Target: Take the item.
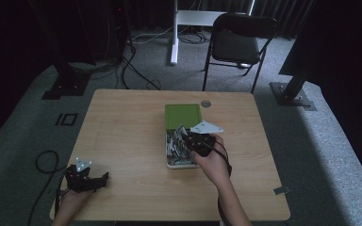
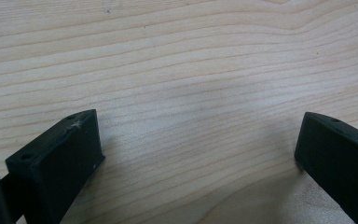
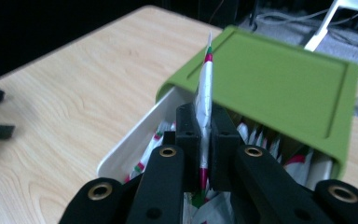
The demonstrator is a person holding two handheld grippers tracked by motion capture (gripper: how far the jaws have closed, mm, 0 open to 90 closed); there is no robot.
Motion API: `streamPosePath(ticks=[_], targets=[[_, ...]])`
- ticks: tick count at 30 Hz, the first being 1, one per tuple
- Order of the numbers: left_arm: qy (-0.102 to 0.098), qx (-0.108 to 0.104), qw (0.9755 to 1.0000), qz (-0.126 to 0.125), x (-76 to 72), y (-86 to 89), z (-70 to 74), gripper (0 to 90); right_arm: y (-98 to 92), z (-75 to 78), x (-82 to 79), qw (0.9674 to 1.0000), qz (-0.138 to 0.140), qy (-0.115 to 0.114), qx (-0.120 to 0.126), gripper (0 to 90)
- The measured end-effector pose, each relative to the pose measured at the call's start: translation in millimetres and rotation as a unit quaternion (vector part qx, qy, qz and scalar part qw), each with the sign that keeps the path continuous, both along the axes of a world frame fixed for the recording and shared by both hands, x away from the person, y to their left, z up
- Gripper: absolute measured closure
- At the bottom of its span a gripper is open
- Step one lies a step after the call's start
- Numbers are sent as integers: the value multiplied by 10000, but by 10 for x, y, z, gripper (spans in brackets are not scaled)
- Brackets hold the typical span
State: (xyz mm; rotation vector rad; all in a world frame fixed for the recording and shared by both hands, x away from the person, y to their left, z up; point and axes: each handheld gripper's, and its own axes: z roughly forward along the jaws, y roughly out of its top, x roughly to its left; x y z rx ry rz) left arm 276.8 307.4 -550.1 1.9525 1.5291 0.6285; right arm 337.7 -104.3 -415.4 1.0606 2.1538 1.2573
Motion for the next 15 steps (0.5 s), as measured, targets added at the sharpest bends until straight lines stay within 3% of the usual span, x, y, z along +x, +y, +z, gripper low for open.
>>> streamPosePath(ticks=[11,15], targets=[[-1,-2,10000,4,0,-1,0,13,-292,149,0,9987,-312,-166,362,865],[6,0,10000,1,0,0,1,13,-438,181,10,9966,-590,-304,481,865]])
